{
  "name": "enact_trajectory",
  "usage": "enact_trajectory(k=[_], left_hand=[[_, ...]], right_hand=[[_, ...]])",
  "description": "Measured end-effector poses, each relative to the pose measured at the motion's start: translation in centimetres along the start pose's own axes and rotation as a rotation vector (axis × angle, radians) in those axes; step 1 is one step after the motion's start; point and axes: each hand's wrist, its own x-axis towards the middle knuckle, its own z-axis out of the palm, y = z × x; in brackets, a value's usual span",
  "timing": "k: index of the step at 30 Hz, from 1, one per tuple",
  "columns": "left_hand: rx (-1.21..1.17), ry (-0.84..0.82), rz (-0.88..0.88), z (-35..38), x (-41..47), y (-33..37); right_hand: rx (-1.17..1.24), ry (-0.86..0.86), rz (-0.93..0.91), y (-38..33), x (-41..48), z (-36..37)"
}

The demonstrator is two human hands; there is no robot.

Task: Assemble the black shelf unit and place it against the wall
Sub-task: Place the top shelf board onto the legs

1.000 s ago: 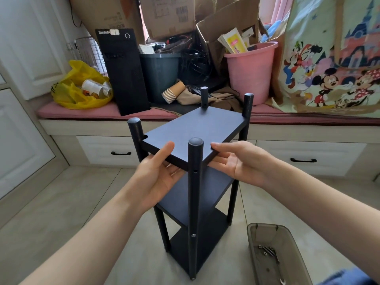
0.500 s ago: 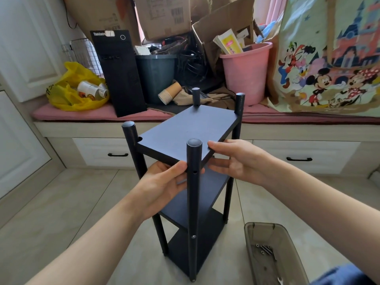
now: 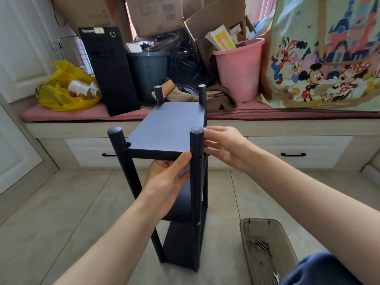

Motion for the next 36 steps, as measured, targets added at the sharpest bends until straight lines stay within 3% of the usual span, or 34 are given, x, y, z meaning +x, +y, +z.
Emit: enact_trajectory(k=[7, 15, 19, 21, 24, 31, 32, 33, 34, 35, 36], left_hand=[[0.008, 0.010, 0.001, 0.3, 0.1, -0.1], [0.031, -0.036, 0.019, -0.4, 0.4, -0.3], [0.048, -0.064, 0.030, -0.7, 0.6, -0.4], [0.051, -0.059, 0.027, -0.7, 0.6, -0.6], [0.059, -0.055, 0.037, -0.7, 0.7, -0.7], [0.075, -0.084, 0.032, -1.0, 0.7, -0.7], [0.073, -0.087, 0.030, -1.0, 0.7, -0.8], [0.070, -0.092, 0.027, -1.1, 0.7, -0.8], [0.065, -0.098, 0.024, -1.1, 0.7, -0.8], [0.063, -0.103, 0.022, -1.2, 0.7, -0.9], [0.065, -0.108, 0.021, -1.2, 0.7, -0.8]], right_hand=[[-0.023, 0.089, 0.087, 1.2, -0.1, -3.2], [-0.490, -0.032, 0.384, 5.2, -0.6, -10.2], [-0.578, 0.052, 0.499, 11.7, -1.3, -13.1], [-0.606, 0.105, 0.644, 16.4, -2.3, -14.0], [-0.788, 0.070, 0.806, 22.7, -3.8, -14.2], [-0.970, 0.070, 0.874, 28.8, -5.5, -10.8], [-1.033, 0.027, 0.822, 28.7, -5.8, -10.2], [-1.233, -0.152, 0.810, 28.6, -6.3, -9.4], [-1.631, -0.472, 0.675, 28.8, -6.7, -9.1], [-1.872, -0.668, 0.529, 29.0, -6.9, -9.1], [-1.863, -0.614, 0.505, 29.5, -7.0, -8.8]])
